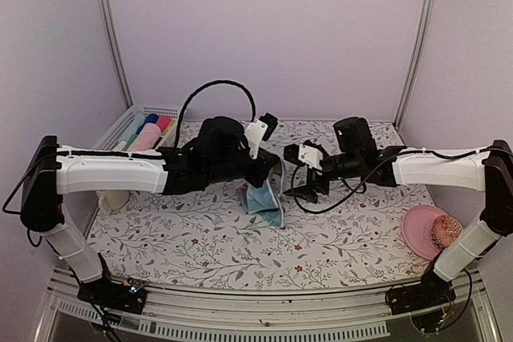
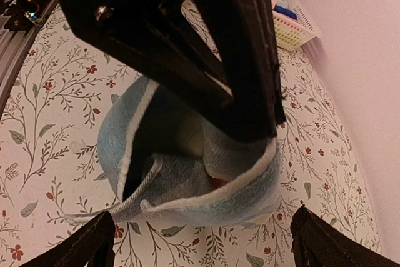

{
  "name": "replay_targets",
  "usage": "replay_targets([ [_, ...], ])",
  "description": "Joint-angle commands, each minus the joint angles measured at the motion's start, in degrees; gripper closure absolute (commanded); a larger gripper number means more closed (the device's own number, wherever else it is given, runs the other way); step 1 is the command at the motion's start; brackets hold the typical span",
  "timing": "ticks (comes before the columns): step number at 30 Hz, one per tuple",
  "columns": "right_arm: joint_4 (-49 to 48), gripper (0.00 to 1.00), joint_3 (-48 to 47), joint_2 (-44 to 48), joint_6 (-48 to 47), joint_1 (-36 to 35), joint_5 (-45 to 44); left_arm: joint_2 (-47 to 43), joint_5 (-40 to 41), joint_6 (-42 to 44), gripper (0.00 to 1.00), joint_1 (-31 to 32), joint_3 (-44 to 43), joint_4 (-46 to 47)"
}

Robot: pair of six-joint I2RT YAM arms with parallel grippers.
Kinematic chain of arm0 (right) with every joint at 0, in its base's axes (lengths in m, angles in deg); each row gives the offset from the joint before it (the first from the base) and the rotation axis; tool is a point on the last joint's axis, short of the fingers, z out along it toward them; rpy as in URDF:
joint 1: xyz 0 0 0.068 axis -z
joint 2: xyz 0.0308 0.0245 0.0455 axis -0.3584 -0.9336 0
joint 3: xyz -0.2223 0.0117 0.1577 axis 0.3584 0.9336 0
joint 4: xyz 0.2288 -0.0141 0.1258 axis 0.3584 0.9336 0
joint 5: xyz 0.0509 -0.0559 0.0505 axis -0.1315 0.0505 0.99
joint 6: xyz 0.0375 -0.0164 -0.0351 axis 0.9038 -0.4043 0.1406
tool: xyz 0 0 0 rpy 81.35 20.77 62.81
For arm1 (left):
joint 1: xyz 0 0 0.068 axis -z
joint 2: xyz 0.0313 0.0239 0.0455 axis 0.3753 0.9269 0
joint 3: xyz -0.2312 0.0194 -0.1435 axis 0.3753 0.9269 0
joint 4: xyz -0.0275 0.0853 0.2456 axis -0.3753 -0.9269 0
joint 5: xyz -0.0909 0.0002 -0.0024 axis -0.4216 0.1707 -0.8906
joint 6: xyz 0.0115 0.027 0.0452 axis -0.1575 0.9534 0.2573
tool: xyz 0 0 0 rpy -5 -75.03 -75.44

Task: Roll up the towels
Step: Pick up the towel from the center of the board.

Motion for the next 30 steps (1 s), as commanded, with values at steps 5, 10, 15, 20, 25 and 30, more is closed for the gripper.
replay_targets([
  [5, -11.0, 0.01, -1.5, -3.0, 10.5, -6.5, -21.6, -1.6, -2.4, -0.5, 1.0, -0.6, 0.7, 3.8],
  [10, -11.3, 0.01, -2.1, -3.6, 14.2, -7.3, -23.3, -1.1, -2.2, -0.6, 1.0, -0.6, 0.7, 4.1],
  [15, -13.1, 0.01, -2.3, -5.3, 14.8, -7.7, -32.9, -1.2, -2.2, -0.7, 1.0, -0.6, 1.2, 4.5],
  [20, -13.3, 0.01, -2.1, -6.1, 14.2, -7.7, -34.8, -2.0, -0.9, -0.7, 1.0, -0.6, 1.9, 4.5],
  [25, -11.5, 0.04, -3.0, -6.5, 14.5, -7.6, -38.2, -3.5, 4.2, -0.6, 1.0, -0.7, 2.7, 3.8],
  [30, -10.1, 0.14, -3.1, -6.7, 14.2, -7.2, -39.3, -5.5, 7.5, -0.6, 1.0, -1.4, 4.1, 4.0],
])
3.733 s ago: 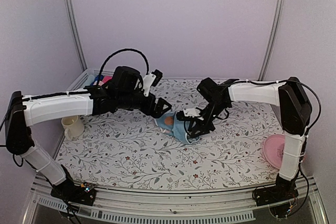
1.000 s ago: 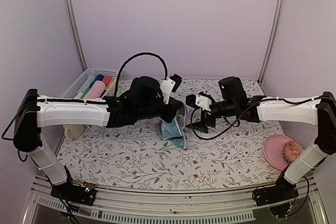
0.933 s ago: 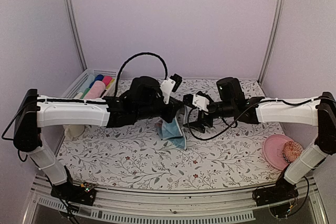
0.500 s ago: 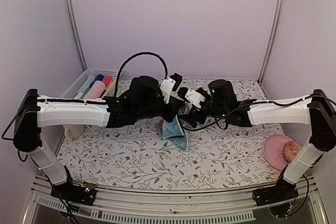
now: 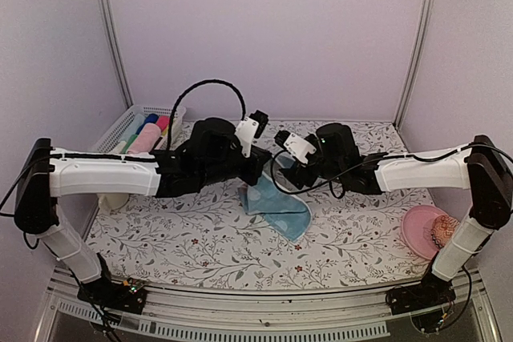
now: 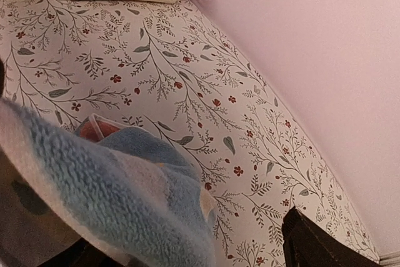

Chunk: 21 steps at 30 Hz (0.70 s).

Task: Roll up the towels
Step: Pick up the towel from the center of the board.

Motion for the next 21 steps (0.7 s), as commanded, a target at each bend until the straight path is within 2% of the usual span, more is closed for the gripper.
replay_targets([
  [1, 1.5, 0.15, -1.5, -1.0, 0.5, 0.1, -3.0, -3.4, 4.2, 0.0, 1.0, -1.2, 1.2, 1.3],
  [8, 1.9, 0.21, -1.3, -1.3, -0.4, 0.9, -1.9, -2.9, 3.7, 0.0, 1.0, -1.6, 1.4, 1.4],
  [16, -0.8, 0.43, 1.1, 1.5, -5.4, 0.8, 1.0, -1.1, 2.2, -0.7, 1.0, -1.8, 0.9, 1.2],
  [21, -1.6, 0.48, 2.8, 4.0, -7.3, 0.8, 1.8, 0.2, 2.6, -1.1, 1.0, -2.2, 0.2, -0.1],
])
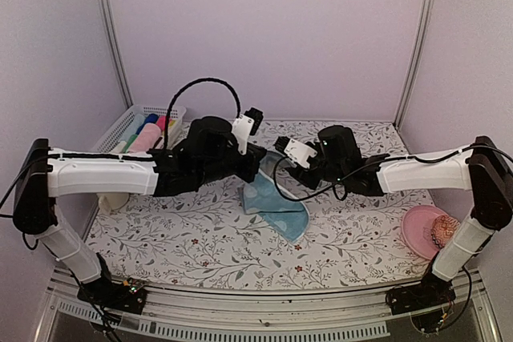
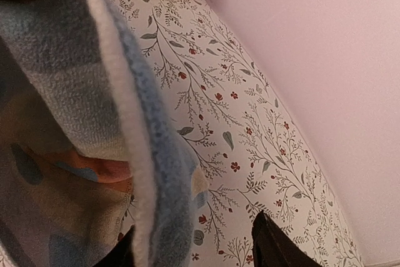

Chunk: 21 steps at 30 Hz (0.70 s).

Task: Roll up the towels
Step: Pick up the towel from the center of the board.

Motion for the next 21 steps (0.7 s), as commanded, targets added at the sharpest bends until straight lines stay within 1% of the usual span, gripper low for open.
replay_targets([
  [1, -2.0, 0.49, 1.9, 4.4, -2.6, 0.2, 1.6, 1.7, 0.1, -0.9, 1.0, -1.4, -0.8, -0.7],
  [7, -1.9, 0.53, 3.2, 6.0, -4.2, 0.3, 3.0, 2.1, 0.1, -1.5, 1.0, -3.2, -0.9, -1.4],
  [15, 0.5, 0.56, 2.4, 3.7, -4.8, 1.1, 5.3, 2.0, -0.8, -1.9, 1.0, -4.5, -0.1, -0.9],
  [18, 2.0, 0.62, 1.7, 3.5, -4.2, 2.0, 7.2, 1.5, -0.9, -1.9, 1.0, -4.8, 0.5, -0.6],
  [21, 2.8, 0.73, 1.3, 3.2, -4.0, 2.2, 8.2, 1.3, -1.3, -2.0, 1.0, -4.8, 1.0, -0.2],
])
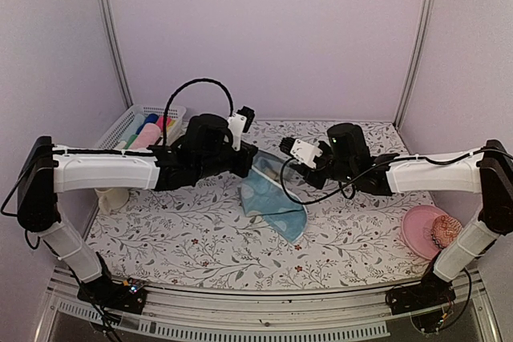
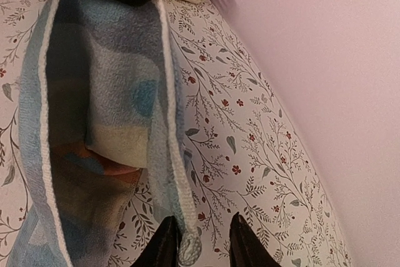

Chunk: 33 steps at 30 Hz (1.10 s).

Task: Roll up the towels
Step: Pick up the towel from the center of the board.

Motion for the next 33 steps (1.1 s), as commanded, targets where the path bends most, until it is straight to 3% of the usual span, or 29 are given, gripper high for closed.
replay_targets([
  [1, 2.3, 0.77, -1.3, -1.1, 0.5, 0.6, 3.2, -0.2, -0.7, -0.6, 1.0, -0.8, 1.0, 1.2],
  [6, 3.9, 0.97, -1.8, -0.9, 0.5, 0.6, 5.6, 0.3, -0.7, -0.7, 1.0, -0.9, 1.1, 1.3],
  [17, 5.3, 0.98, -3.2, 1.3, 0.4, 1.4, 5.9, 2.6, 0.5, 0.1, 1.0, -1.6, -0.5, 0.7],
  [24, 9.7, 0.98, -8.7, 2.4, 4.4, 9.7, -2.6, 13.3, -3.8, 7.6, 1.0, -5.5, -10.9, 5.5],
  [26, 11.4, 0.98, -9.5, 1.9, 5.4, 14.3, -2.8, 19.8, -6.1, 8.8, 0.9, -5.6, -18.5, 3.0],
  [28, 13.3, 0.98, -10.3, 0.8, 6.2, 18.8, -2.2, 25.2, -8.7, 8.3, 0.65, -5.3, -24.2, 0.6],
  [30, 15.4, 0.98, -11.4, -1.2, 7.0, 22.8, -1.8, 27.0, -11.4, 7.3, 0.42, -4.8, -26.0, 0.8],
  [33, 17.4, 0.98, -12.7, -4.0, 7.3, 27.0, -1.3, 26.1, -13.6, 8.7, 0.23, -3.0, -23.8, 2.6],
])
